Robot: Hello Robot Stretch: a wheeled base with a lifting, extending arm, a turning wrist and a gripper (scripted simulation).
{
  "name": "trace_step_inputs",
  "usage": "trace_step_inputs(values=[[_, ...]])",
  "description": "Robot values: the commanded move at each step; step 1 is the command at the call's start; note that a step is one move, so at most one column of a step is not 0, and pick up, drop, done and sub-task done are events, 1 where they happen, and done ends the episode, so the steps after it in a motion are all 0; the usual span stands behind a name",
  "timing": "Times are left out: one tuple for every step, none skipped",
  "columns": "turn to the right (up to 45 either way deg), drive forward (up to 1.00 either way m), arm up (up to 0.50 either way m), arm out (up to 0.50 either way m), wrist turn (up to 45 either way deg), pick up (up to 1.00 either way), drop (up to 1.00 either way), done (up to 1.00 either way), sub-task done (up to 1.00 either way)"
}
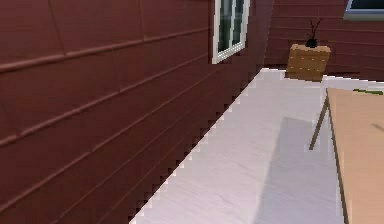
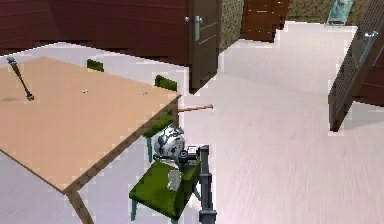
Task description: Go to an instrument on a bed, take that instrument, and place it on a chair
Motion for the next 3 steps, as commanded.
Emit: trace_step_inputs(values=[[0.0, 0.0, 0.0, 0.0, 0.0, 0.0, 1.0, 0.0, 0.0], [0.0, 0.0, 0.1, 0.0, 0.0, 0.0, 0.0, 0.0, 0.0], [0.0, 0.0, 0.0, -0.08, 0.0, 0.0, 0.0, 0.0, 0.0]])
